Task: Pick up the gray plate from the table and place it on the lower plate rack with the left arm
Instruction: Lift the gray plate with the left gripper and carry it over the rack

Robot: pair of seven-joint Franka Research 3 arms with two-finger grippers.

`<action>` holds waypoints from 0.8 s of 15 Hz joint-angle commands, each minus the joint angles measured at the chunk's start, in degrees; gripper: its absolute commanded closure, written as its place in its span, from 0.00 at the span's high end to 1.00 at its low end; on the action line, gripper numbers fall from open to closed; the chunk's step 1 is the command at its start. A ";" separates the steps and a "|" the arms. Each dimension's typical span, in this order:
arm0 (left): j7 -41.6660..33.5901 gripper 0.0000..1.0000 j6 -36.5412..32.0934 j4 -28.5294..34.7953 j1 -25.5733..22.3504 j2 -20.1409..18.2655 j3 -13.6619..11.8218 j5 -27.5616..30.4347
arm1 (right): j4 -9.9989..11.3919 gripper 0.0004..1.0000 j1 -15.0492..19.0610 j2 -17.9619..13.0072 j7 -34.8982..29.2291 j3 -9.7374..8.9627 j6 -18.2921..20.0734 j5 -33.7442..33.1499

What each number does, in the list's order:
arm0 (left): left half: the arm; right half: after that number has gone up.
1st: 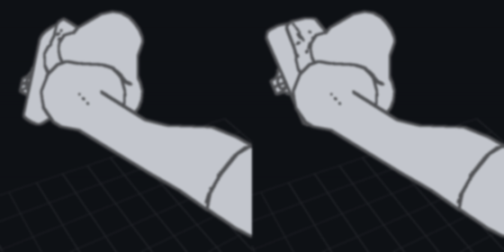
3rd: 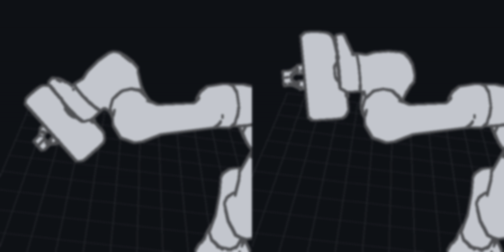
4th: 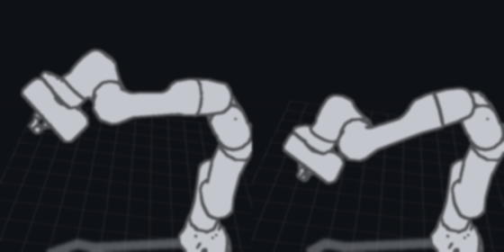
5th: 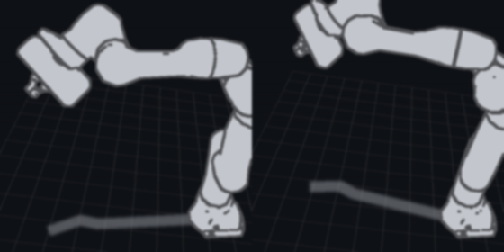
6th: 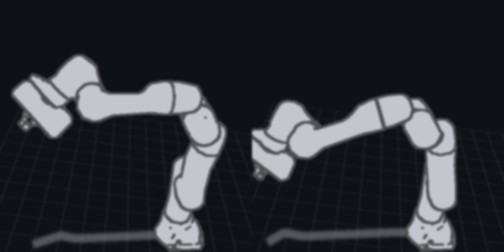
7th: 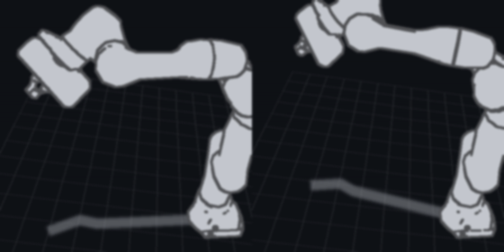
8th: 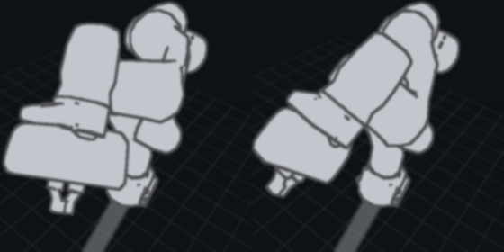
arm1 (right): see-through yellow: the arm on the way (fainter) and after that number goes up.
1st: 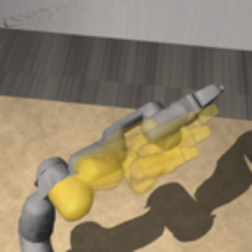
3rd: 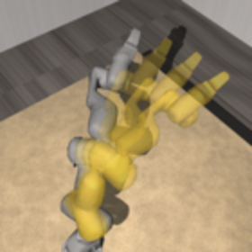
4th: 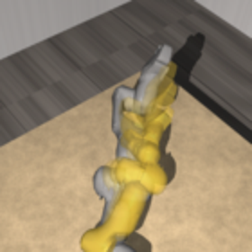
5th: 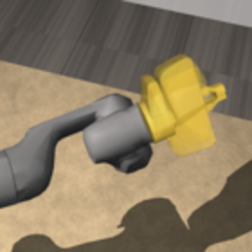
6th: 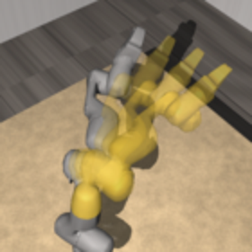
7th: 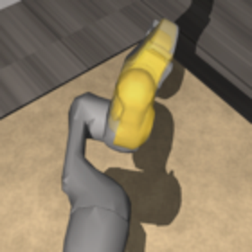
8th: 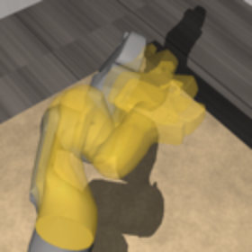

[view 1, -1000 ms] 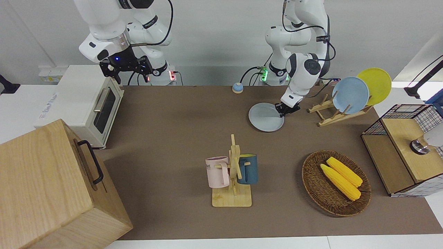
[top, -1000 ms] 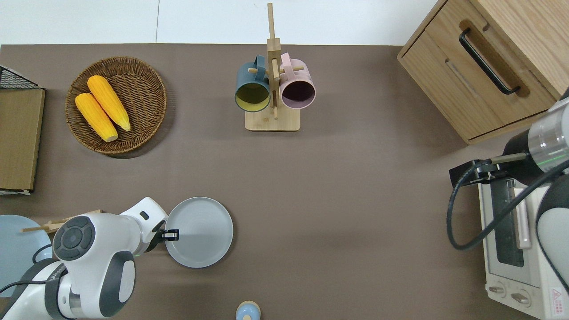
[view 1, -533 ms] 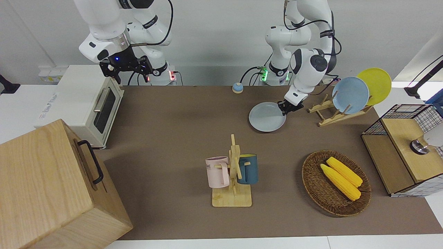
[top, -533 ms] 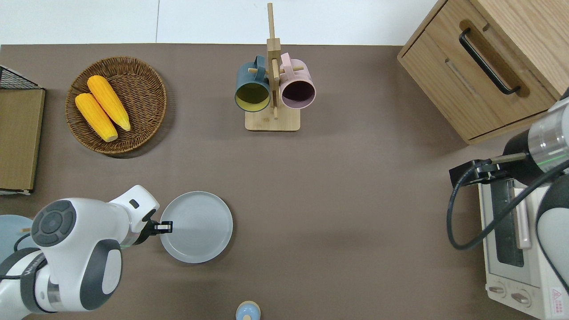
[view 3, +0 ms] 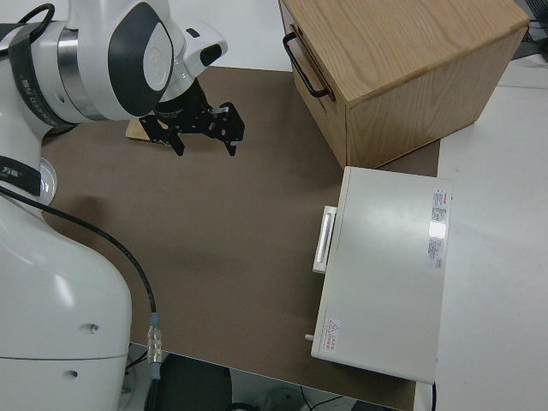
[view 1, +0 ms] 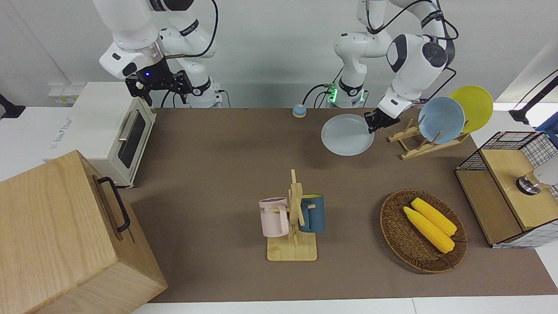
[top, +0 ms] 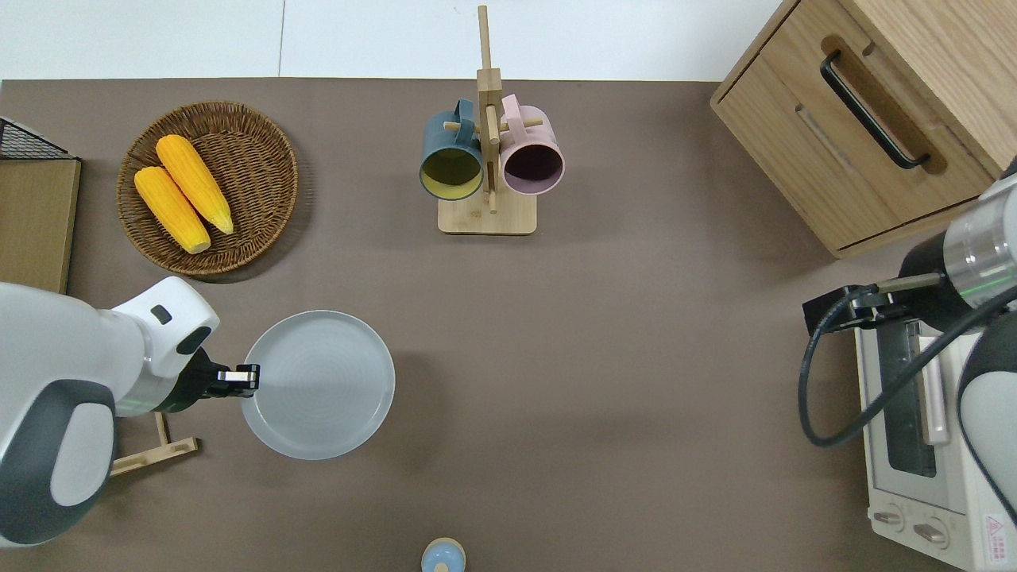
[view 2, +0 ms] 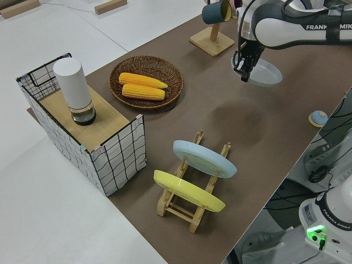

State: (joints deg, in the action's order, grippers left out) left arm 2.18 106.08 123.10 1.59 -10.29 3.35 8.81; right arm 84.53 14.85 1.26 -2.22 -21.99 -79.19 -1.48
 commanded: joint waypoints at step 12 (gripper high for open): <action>6.24 0.00 -13.88 -8.67 -0.44 1.68 0.95 -18.81 | -0.41 0.98 1.32 -0.12 -0.68 -1.21 0.62 -0.37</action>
State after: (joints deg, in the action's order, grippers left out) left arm 4.12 95.16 115.75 0.56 -9.61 3.95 -3.51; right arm 84.53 14.85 1.26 -2.22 -21.99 -79.19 -1.48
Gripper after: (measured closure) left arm 0.974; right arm 0.013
